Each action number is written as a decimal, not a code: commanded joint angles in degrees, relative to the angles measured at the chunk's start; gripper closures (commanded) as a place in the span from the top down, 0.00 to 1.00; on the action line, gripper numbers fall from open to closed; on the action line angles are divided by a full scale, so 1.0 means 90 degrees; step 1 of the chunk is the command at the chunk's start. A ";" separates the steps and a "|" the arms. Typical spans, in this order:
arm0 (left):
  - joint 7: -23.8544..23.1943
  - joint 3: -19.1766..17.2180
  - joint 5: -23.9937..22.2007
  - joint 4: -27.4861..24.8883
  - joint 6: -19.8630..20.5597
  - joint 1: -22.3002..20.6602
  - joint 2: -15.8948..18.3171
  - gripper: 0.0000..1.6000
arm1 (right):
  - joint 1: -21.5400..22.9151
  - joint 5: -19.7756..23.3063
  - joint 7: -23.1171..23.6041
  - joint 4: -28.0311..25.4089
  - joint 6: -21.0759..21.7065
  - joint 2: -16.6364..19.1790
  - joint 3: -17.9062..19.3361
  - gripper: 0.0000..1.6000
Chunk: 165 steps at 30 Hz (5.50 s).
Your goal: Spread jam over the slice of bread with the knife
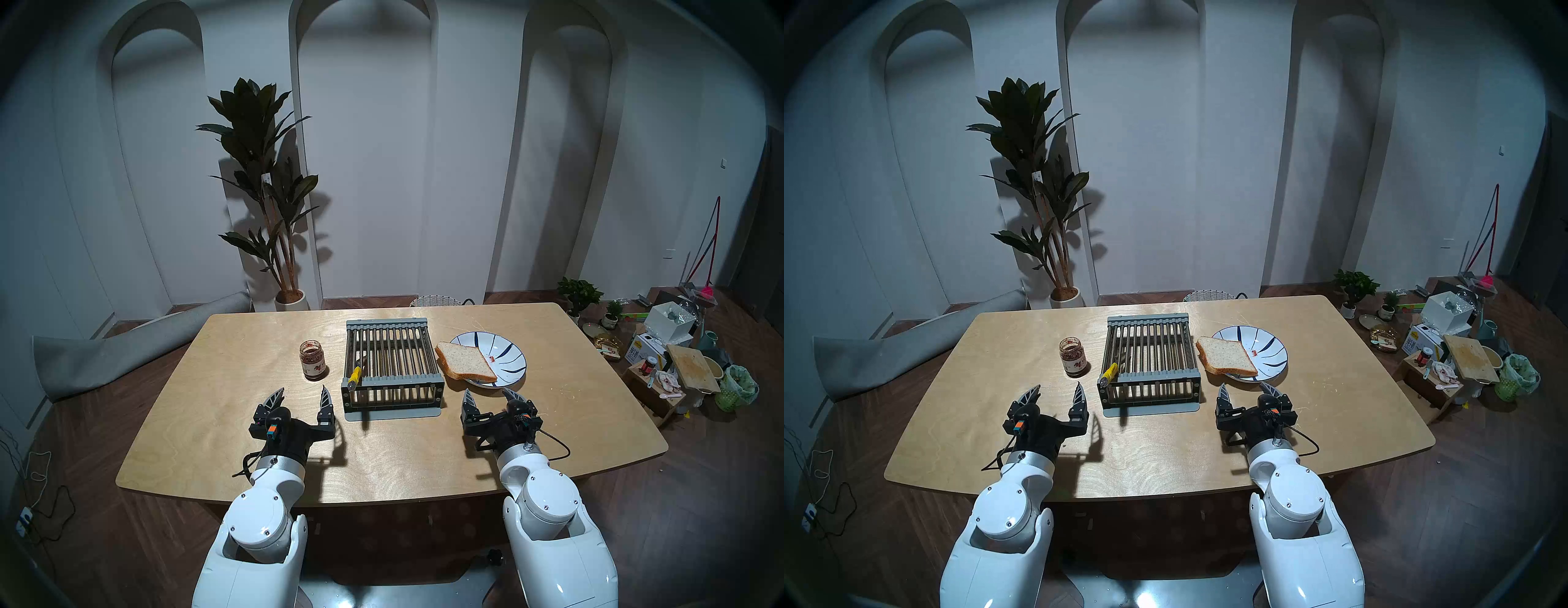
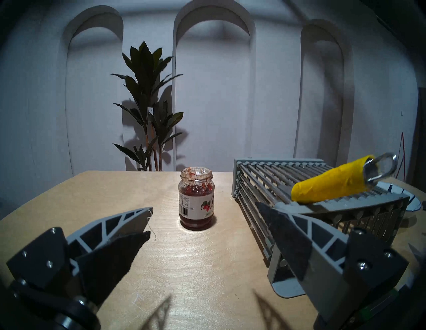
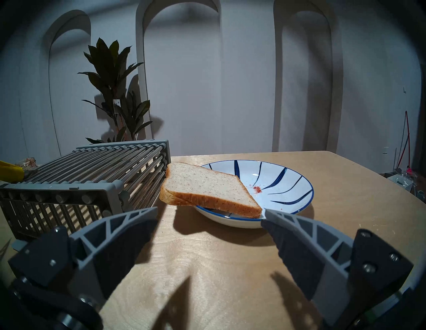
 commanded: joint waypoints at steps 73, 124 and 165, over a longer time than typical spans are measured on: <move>0.2378 0.2289 0.0716 0.2014 -0.2784 -0.1724 0.0509 1.00 | 0.1052 0.1397 0.0209 0.0119 0.0129 0.0439 0.1520 1.00; 0.2221 0.2473 0.0120 0.3497 -0.3453 -0.2508 0.0237 0.31 | 0.1237 0.1463 0.0057 0.0164 0.0191 0.0532 0.1566 1.00; 0.2102 0.2517 0.0671 0.1634 -0.2149 -0.2443 0.0700 0.00 | 0.1214 0.1744 0.0104 0.0243 0.0144 0.0455 0.1715 1.00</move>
